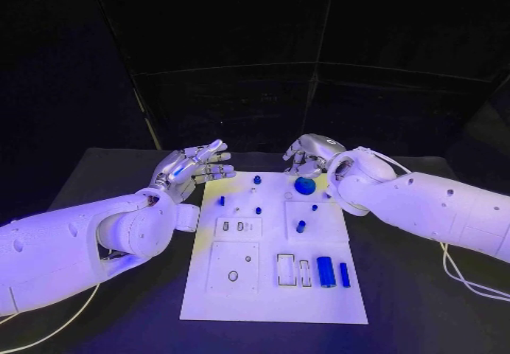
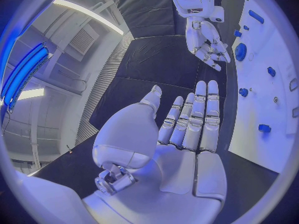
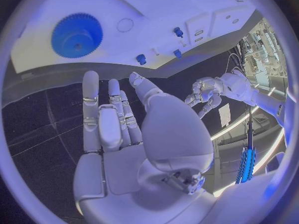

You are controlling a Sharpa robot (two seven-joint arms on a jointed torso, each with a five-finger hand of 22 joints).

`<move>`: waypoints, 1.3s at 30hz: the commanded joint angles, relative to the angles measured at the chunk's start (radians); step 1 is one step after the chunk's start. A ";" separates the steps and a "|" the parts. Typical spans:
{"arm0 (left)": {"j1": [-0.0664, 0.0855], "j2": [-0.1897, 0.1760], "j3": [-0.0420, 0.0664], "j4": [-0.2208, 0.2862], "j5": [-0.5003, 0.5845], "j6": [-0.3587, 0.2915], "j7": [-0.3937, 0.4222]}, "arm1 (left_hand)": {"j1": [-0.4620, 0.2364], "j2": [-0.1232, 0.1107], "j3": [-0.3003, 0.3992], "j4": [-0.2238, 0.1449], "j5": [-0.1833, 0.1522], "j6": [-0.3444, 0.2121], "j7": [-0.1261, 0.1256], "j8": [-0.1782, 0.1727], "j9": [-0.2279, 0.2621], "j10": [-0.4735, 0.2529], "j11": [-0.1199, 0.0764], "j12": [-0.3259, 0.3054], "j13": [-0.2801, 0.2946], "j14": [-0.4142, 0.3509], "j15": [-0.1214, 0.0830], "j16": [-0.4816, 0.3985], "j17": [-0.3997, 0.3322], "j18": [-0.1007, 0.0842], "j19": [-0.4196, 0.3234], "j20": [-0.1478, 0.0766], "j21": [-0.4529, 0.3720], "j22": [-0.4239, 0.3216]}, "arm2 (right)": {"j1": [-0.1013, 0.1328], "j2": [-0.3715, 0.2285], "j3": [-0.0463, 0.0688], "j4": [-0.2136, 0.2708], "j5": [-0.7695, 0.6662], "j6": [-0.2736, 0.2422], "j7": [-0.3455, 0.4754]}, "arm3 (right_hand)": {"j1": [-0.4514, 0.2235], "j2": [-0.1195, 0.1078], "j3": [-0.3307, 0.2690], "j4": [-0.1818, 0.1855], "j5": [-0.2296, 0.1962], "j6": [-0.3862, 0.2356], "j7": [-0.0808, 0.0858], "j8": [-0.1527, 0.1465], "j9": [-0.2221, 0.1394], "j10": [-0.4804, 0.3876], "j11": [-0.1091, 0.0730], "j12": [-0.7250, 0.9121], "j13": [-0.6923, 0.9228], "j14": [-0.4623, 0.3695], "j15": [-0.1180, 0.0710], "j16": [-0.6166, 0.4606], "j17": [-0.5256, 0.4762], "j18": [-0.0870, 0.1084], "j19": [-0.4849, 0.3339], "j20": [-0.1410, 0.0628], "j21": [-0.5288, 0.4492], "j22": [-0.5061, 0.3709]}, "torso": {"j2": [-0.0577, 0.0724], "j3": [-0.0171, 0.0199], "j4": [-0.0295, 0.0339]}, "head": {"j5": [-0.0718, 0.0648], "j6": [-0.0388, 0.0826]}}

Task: Assemble the parts on the task board

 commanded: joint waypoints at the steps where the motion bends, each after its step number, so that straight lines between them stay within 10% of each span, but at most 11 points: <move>1: 0.002 -0.001 0.000 -0.003 -0.003 0.018 0.004 | 0.005 0.001 -0.001 -0.007 0.006 -0.005 0.052 -0.004 -0.001 -0.006 0.001 -0.003 -0.001 0.005 -0.001 -0.006 -0.001 0.012 0.004 0.000 -0.007 -0.001 | 0.001 -0.039 0.004 0.035 0.105 0.028 -0.031 | -0.014 -0.027 -0.040 0.017 0.024 -0.006 -0.016 0.005 -0.004 0.023 -0.016 0.132 0.092 0.035 -0.016 0.031 0.059 0.007 0.022 -0.013 0.009 0.001 | -0.003 0.0031 -0.0090 | -0.007 0.003; 7: 0.002 0.004 0.000 -0.012 -0.003 0.021 0.003 | 0.005 0.001 -0.001 -0.008 0.006 -0.003 0.052 -0.004 -0.001 -0.006 0.002 -0.003 -0.001 0.005 -0.001 -0.006 -0.001 0.012 0.004 0.000 -0.008 -0.001 | 0.001 -0.088 0.008 0.048 0.141 0.124 -0.064 | -0.012 -0.027 -0.165 0.128 0.067 -0.079 0.005 0.032 -0.009 -0.017 0.002 0.687 0.643 0.064 0.003 0.125 0.271 0.003 0.046 -0.002 0.026 0.010 | -0.004 0.0090 -0.0210 | -0.015 0.003; 14: 0.002 0.011 0.000 -0.019 -0.003 0.024 0.002 | 0.005 0.001 -0.001 -0.008 0.006 -0.003 0.052 -0.004 -0.001 -0.006 0.002 -0.003 -0.001 0.005 -0.001 -0.006 -0.001 0.012 0.004 0.000 -0.008 -0.001 | 0.001 -0.083 0.008 0.022 0.130 0.196 -0.091 | 0.016 -0.025 -0.228 0.190 0.079 -0.114 0.015 0.054 -0.010 0.011 0.014 0.806 0.790 0.070 0.014 0.143 0.319 0.001 0.054 0.009 0.045 0.033 | -0.002 0.0100 -0.0170 | -0.022 0.002; 39: 0.002 0.018 0.000 -0.028 -0.003 0.023 -0.004 | 0.006 0.001 -0.001 -0.009 0.006 -0.005 0.052 -0.005 -0.001 -0.006 0.001 -0.003 -0.001 0.005 -0.001 -0.007 -0.001 0.012 0.005 0.000 -0.009 -0.002 | 0.000 -0.025 0.008 -0.037 0.031 0.257 -0.098 | 0.138 0.018 -0.225 0.186 0.075 -0.118 0.013 0.104 -0.007 0.043 0.014 0.884 0.895 0.072 0.015 0.152 0.343 -0.004 0.054 0.012 0.076 0.067 | -0.002 0.0091 -0.0165 | -0.026 -0.005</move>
